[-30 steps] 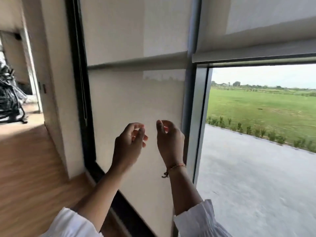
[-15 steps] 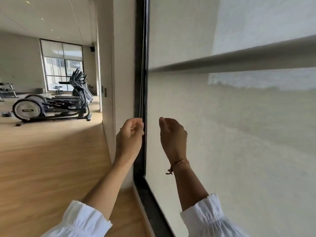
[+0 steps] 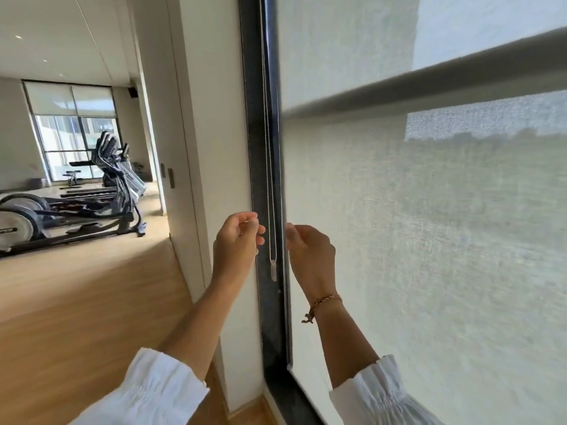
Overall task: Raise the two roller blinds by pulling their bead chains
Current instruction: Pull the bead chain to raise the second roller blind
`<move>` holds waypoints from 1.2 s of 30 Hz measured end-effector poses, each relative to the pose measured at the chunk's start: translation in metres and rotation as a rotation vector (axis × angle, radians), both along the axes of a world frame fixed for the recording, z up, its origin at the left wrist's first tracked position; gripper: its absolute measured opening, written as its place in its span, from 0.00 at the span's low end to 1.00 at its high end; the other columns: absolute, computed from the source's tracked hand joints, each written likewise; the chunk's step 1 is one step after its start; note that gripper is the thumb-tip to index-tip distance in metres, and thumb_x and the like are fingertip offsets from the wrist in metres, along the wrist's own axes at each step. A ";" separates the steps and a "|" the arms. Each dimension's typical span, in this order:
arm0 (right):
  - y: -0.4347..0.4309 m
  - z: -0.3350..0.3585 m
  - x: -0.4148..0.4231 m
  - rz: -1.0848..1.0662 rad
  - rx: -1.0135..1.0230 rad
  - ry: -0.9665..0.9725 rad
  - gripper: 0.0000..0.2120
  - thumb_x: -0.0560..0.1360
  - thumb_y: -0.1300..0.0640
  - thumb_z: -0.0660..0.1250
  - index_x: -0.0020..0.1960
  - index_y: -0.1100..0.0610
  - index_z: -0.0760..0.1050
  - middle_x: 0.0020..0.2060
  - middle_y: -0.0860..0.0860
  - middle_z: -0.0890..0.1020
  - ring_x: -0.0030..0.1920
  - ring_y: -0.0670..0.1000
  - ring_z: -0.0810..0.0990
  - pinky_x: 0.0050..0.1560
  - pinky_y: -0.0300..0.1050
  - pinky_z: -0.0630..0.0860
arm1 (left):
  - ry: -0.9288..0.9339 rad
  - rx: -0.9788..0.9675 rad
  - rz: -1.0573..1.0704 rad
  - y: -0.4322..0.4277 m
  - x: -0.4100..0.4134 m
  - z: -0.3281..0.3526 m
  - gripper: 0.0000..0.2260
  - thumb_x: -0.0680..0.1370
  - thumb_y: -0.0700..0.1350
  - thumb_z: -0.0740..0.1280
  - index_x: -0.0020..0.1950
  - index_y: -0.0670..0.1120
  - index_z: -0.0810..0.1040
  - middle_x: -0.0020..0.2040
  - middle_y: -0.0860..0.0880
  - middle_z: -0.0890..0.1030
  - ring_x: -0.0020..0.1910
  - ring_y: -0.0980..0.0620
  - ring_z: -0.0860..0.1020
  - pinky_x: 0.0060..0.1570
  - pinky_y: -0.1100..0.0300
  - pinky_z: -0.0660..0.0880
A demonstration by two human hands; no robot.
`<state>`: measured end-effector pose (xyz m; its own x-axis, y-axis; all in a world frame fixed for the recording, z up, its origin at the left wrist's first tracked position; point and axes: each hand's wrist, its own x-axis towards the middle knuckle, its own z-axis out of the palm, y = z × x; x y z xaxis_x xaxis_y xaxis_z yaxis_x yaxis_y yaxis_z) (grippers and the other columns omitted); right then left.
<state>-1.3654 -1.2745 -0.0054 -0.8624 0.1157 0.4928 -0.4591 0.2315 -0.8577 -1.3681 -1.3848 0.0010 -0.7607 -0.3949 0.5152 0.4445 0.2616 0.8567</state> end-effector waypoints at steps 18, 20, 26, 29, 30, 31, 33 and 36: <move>-0.155 0.019 -0.506 -0.165 0.008 0.004 0.06 0.75 0.60 0.58 0.47 0.56 0.74 0.46 0.52 0.76 0.45 0.53 0.74 0.45 0.44 0.72 | -0.088 -0.086 -0.174 -0.137 -0.455 0.053 0.12 0.78 0.48 0.59 0.61 0.51 0.72 0.62 0.50 0.76 0.60 0.51 0.74 0.64 0.50 0.71; -0.160 0.024 -0.538 -0.219 0.000 0.027 0.08 0.75 0.60 0.60 0.53 0.55 0.73 0.49 0.53 0.73 0.49 0.52 0.73 0.48 0.43 0.69 | -0.089 -0.098 -0.228 -0.139 -0.482 0.061 0.14 0.79 0.47 0.59 0.64 0.50 0.71 0.62 0.50 0.76 0.61 0.53 0.74 0.66 0.52 0.70; -0.182 0.032 -0.608 -0.307 -0.009 0.051 0.14 0.75 0.56 0.63 0.59 0.61 0.71 0.57 0.58 0.77 0.55 0.58 0.76 0.52 0.46 0.71 | -0.076 -0.106 -0.384 -0.147 -0.541 0.074 0.17 0.80 0.44 0.57 0.69 0.46 0.66 0.69 0.48 0.71 0.65 0.54 0.70 0.70 0.53 0.64; -0.190 0.032 -0.626 -0.382 -0.017 0.092 0.09 0.75 0.57 0.62 0.52 0.60 0.76 0.50 0.59 0.80 0.48 0.57 0.78 0.46 0.44 0.71 | -0.057 -0.089 -0.464 -0.151 -0.560 0.081 0.18 0.80 0.44 0.57 0.70 0.45 0.64 0.70 0.47 0.70 0.66 0.53 0.69 0.70 0.54 0.63; -0.190 0.033 -0.628 -0.391 -0.042 0.109 0.08 0.76 0.59 0.61 0.51 0.60 0.77 0.48 0.58 0.80 0.47 0.56 0.78 0.46 0.44 0.71 | -0.045 -0.086 -0.482 -0.151 -0.565 0.085 0.19 0.80 0.45 0.57 0.71 0.45 0.64 0.71 0.47 0.69 0.68 0.52 0.68 0.71 0.54 0.63; -0.191 0.033 -0.629 -0.399 -0.064 0.133 0.08 0.76 0.60 0.60 0.49 0.60 0.77 0.47 0.58 0.80 0.45 0.55 0.77 0.45 0.44 0.72 | -0.032 -0.089 -0.499 -0.151 -0.570 0.090 0.19 0.80 0.45 0.57 0.71 0.45 0.63 0.71 0.47 0.69 0.69 0.52 0.68 0.71 0.54 0.62; -0.192 0.030 -0.621 -0.408 -0.089 0.182 0.10 0.78 0.61 0.57 0.44 0.59 0.76 0.42 0.55 0.80 0.40 0.52 0.76 0.39 0.40 0.71 | -0.002 -0.096 -0.531 -0.150 -0.578 0.099 0.20 0.80 0.46 0.57 0.71 0.45 0.62 0.71 0.47 0.68 0.68 0.52 0.67 0.69 0.57 0.62; -0.197 0.015 -0.599 -0.429 -0.090 0.321 0.11 0.79 0.60 0.56 0.41 0.54 0.73 0.33 0.47 0.76 0.33 0.43 0.73 0.31 0.30 0.67 | 0.035 -0.091 -0.585 -0.142 -0.583 0.114 0.21 0.79 0.48 0.59 0.71 0.45 0.61 0.70 0.47 0.70 0.66 0.53 0.69 0.65 0.60 0.63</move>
<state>-1.9648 -1.4716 0.0100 -0.5363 0.4782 0.6955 -0.5814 0.3880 -0.7151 -1.9506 -1.5268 0.1148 -0.8206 0.1322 0.5559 0.5645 0.0362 0.8246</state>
